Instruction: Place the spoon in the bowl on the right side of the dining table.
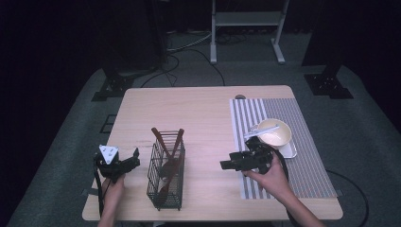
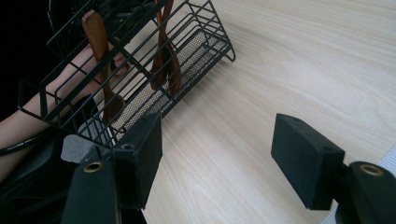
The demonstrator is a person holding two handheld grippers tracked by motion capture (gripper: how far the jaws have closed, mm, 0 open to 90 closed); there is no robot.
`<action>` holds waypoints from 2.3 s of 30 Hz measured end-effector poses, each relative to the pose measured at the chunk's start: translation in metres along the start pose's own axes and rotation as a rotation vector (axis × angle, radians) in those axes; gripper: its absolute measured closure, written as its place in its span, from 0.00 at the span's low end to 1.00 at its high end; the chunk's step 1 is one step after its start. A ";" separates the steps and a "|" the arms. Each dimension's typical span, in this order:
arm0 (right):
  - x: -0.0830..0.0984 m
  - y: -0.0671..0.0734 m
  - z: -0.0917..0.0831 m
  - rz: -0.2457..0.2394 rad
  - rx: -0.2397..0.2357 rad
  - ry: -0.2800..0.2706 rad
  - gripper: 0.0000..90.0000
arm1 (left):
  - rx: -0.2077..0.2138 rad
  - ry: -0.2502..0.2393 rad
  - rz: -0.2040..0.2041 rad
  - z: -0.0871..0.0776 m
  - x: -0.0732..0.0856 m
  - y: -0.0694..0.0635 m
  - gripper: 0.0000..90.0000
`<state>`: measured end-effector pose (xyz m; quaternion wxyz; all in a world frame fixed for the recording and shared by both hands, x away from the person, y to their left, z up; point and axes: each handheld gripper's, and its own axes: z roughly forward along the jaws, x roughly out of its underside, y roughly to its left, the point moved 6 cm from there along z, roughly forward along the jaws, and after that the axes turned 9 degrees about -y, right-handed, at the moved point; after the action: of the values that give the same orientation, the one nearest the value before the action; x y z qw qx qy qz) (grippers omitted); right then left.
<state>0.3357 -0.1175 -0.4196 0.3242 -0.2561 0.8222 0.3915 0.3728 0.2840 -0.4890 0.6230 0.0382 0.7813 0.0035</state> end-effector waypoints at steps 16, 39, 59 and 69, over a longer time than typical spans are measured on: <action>-0.018 0.002 0.013 -0.013 0.000 0.013 0.36 | 0.001 -0.001 -0.003 0.000 0.000 0.000 0.00; -0.039 0.013 0.039 -0.037 -0.018 0.045 0.36 | 0.004 0.000 0.001 0.000 0.000 0.000 0.00; -0.068 0.020 0.059 -0.049 -0.035 0.047 0.36 | 0.004 -0.003 0.000 0.000 0.000 0.000 0.00; -0.079 0.027 0.075 -0.059 -0.051 0.051 0.37 | 0.005 -0.002 -0.004 0.000 0.000 0.000 0.00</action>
<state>0.3945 -0.0286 -0.3855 0.3082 -0.2984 0.8119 0.3960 0.3726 0.2842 -0.4888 0.6237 0.0384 0.7807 0.0003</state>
